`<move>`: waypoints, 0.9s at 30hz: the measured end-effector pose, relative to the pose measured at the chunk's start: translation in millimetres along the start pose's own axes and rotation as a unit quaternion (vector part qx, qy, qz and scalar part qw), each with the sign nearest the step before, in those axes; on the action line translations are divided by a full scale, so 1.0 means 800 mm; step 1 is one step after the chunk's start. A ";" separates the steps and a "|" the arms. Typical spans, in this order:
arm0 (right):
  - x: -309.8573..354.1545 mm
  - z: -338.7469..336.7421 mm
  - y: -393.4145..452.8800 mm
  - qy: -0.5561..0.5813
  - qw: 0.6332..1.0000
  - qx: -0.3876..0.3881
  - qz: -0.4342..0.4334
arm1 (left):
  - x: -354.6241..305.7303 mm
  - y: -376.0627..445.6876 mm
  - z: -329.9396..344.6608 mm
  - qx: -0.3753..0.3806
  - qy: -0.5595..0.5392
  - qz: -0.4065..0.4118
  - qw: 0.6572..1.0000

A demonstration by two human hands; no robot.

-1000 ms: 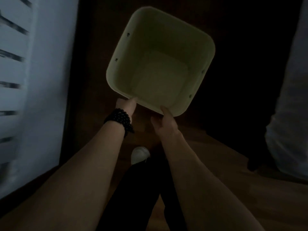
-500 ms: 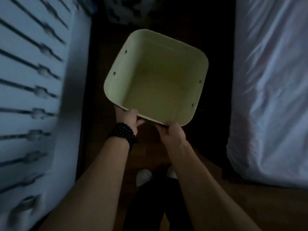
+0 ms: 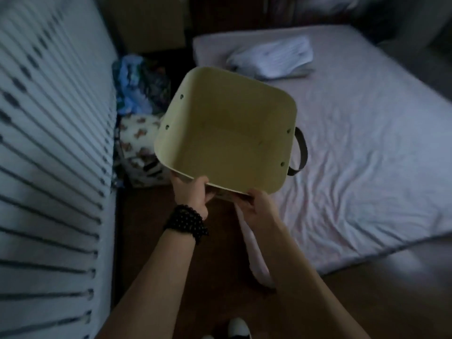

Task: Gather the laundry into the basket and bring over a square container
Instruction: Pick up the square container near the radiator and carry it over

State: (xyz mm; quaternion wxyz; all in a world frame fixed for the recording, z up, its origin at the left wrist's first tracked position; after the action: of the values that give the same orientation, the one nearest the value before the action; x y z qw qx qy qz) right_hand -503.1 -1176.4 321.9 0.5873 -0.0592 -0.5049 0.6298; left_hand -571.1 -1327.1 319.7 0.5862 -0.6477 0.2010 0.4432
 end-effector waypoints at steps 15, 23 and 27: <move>0.366 -0.346 -0.279 0.249 0.921 -0.159 -0.255 | 0.087 -0.427 0.396 0.324 0.011 -0.039 0.945; 0.543 -0.578 -0.359 0.293 0.867 -0.230 -0.331 | 0.194 -0.612 0.642 0.439 0.097 -0.031 0.893; 0.615 -0.680 -0.362 0.305 0.838 -0.269 -0.364 | 0.246 -0.666 0.746 0.477 0.132 -0.035 0.868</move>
State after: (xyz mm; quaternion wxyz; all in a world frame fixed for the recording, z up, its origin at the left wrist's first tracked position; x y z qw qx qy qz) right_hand -92.2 -532.5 518.6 0.8592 -0.2163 -0.4351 0.1602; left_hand -253.5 -593.1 517.6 0.8070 -0.3481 0.4405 0.1831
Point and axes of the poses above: each hand's wrist, its own y-axis towards the middle knuckle, its own z-axis out of the palm, x = y × z, the point moved 6 cm from there along y, towards the middle knuckle, and after that the axes turned 12 degrees about y, right-handed, at the moved point
